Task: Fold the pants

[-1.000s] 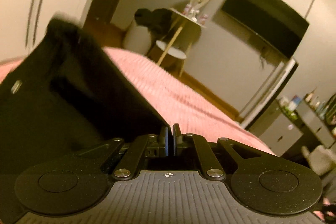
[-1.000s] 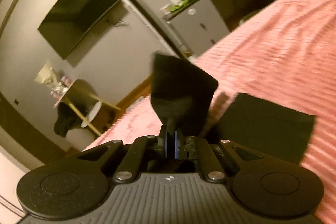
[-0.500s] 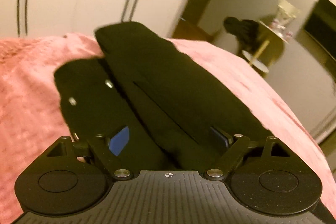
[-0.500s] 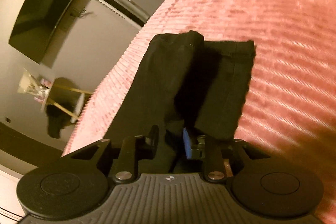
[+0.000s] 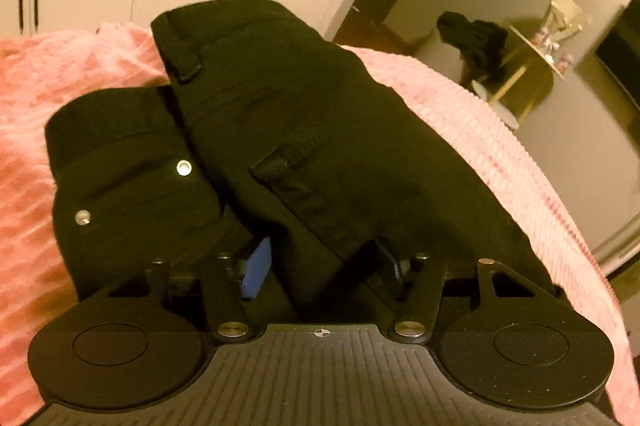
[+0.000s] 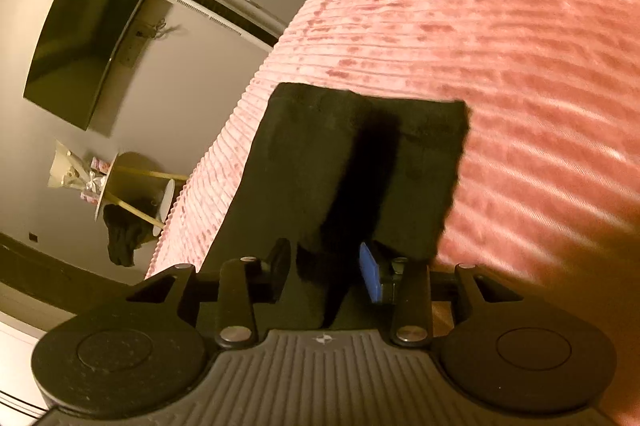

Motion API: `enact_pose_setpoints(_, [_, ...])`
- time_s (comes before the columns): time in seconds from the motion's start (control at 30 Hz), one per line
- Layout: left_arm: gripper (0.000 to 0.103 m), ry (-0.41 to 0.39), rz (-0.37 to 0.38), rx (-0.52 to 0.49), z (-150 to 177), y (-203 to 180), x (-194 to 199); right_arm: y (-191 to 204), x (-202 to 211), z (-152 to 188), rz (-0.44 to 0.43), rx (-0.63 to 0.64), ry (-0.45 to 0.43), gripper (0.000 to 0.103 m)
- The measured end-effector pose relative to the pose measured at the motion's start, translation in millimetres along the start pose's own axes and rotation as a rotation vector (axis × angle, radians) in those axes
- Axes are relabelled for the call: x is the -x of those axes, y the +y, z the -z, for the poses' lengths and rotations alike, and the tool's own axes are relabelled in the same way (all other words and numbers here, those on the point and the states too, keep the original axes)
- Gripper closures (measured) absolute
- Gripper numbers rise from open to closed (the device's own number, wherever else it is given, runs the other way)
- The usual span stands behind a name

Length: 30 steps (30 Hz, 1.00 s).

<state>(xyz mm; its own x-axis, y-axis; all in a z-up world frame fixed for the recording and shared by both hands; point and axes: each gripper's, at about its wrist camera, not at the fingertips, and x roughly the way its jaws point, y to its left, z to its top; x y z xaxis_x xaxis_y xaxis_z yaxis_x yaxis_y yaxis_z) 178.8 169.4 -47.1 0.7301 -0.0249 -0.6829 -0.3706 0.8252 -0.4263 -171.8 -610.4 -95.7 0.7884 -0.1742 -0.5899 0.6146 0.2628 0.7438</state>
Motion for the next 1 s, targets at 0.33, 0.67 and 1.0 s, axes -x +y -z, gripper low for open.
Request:
enact_pose_setpoints(0.33, [0.086,0.051,0.105,0.253,-12,48,-3,30,-28,-4,0.07,0.122,-0.001,0.093])
enact_pose_setpoints(0.67, [0.1,-0.08,0.299,0.158,-23,55,88,60,42,-18,0.025,0.304,-0.207,0.099])
enact_pose_setpoints(1.0, [0.09,0.09,0.109,0.165,2,82,54,10,16,-1,0.096,0.222,-0.044,0.078])
